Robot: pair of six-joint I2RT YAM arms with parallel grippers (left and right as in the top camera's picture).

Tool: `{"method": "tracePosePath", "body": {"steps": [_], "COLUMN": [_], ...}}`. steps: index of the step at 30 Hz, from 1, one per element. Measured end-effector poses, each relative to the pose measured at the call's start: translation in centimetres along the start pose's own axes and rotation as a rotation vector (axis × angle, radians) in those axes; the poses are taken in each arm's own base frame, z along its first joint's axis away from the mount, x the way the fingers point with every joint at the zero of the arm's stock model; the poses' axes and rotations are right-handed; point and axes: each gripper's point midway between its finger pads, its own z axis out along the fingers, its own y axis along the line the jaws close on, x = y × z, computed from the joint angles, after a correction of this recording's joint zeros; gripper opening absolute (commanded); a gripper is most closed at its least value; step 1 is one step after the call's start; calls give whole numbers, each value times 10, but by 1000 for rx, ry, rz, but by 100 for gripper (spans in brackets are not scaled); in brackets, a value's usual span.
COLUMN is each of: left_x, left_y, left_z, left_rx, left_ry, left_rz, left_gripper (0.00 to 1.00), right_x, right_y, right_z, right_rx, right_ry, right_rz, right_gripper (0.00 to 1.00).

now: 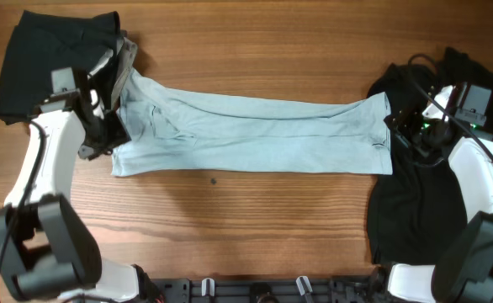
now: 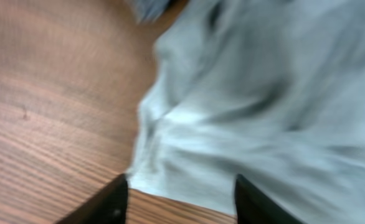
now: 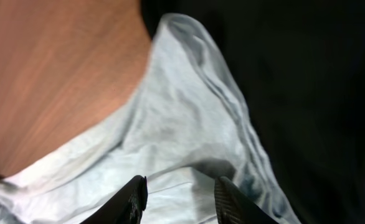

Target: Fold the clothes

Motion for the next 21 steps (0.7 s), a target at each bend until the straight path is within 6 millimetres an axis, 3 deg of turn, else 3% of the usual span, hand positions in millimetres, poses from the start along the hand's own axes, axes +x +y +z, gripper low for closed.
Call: {"method": "tracePosePath", "body": {"steps": [2,5,9,12,21], "left_x": [-6,-15,-17,-10,-26], "left_y": [-15,-40,-72,-80,-86], "left_z": [-11,-6,30,55,62], "left_rx": [48,103,140,140,159], "left_ry": [-41,-84,-64,-21,-80], "left_rz": [24,77,146,169,178], "left_gripper": [60,55,52,43,34], "right_x": [2,5,5,5,5], "right_y": [3,4,4,4,4], "right_z": [-1,-2,-2,-2,-2], "right_rx": [-14,-19,-20,-20,-20], "right_ry": [9,22,22,22,22], "right_rz": [-7,-17,-22,-24,-24], "right_gripper": [40,41,41,42,43]}}
